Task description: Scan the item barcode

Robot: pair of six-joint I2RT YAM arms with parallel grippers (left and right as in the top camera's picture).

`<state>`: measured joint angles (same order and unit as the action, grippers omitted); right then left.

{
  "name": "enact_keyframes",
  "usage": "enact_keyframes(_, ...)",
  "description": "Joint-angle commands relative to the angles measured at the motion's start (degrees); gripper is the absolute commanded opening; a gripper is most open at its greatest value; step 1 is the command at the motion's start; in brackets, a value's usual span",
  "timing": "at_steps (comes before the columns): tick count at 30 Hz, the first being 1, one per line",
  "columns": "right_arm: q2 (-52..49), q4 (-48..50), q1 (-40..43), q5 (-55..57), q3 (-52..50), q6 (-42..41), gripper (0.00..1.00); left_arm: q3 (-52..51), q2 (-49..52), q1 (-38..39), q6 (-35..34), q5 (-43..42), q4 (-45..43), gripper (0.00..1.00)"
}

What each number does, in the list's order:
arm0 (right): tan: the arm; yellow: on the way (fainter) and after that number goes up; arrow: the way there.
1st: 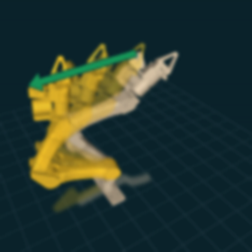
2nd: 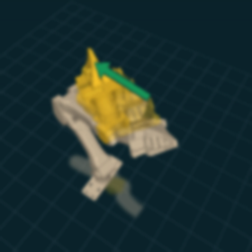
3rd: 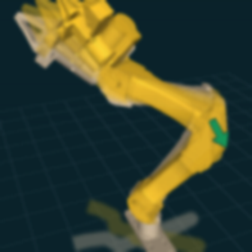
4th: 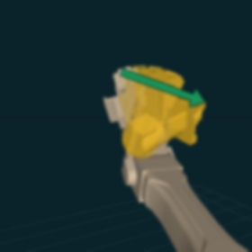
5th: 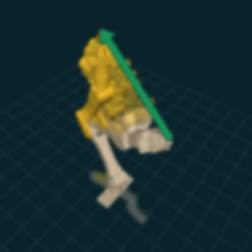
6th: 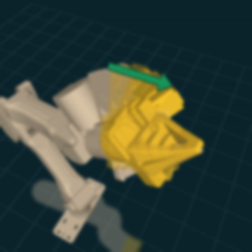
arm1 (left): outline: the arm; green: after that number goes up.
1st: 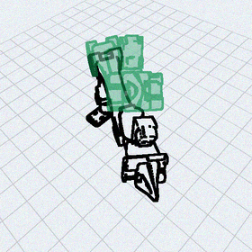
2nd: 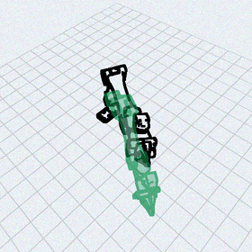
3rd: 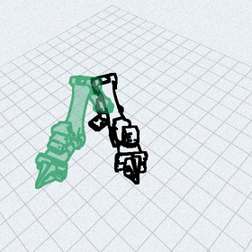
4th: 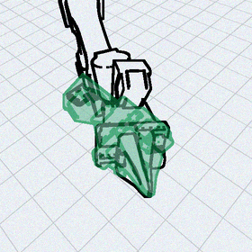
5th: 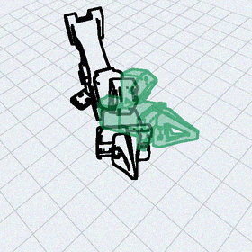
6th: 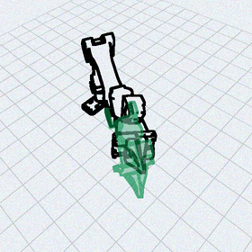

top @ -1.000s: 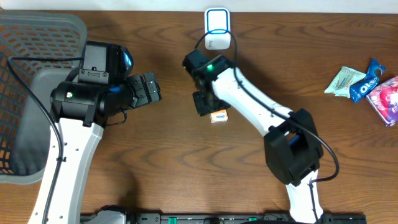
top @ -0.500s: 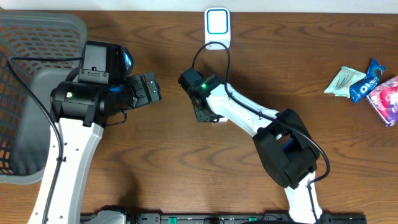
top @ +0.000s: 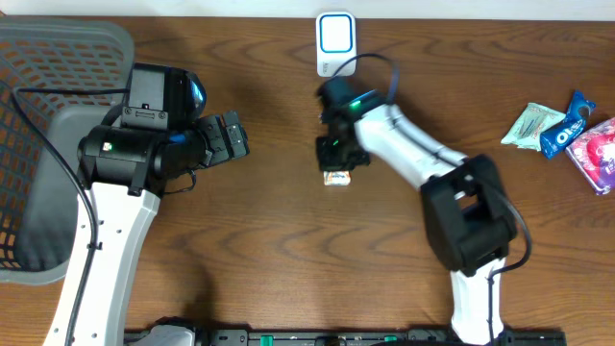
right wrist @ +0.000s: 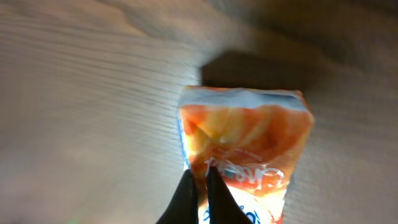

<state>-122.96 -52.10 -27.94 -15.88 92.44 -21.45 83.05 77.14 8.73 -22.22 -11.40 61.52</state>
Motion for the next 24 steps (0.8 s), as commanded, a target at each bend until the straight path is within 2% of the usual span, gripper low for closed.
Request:
enact_keyframes(1,-1.2,0.7,8.0,-27.5,1.1,10.1,0.01,0.4,0.0,-0.2,0.7,0.5,0.2,0.98)
enact_keyframes(7,-1.2,0.6,16.4,-40.4,-1.0,15.8,0.01,0.4,0.0,-0.2,0.7,0.5,0.2,0.98)
enact_keyframes(12,-1.2,1.8,19.7,-39.5,-5.4,18.3,0.01,0.4,0.0,-0.2,0.7,0.5,0.2,0.98)
enact_keyframes(16,-0.9,1.3,18.5,-39.3,-5.6,20.9,0.12,0.4,0.0,-0.2,0.7,0.5,0.2,0.98)
enact_keyframes(19,0.3,1.4,17.6,-37.2,-4.4,20.6,0.15,0.4,0.0,-0.2,0.7,0.5,0.2,0.98)
enact_keyframes(21,2.4,1.4,16.3,-32.3,-3.6,18.3,0.18,0.4,0.0,-0.2,0.7,0.5,0.2,0.98)
enact_keyframes(24,5.6,1.2,14.0,-22.4,-3.5,15.3,0.31,0.4,0.0,-0.2,0.7,0.5,0.2,0.98)
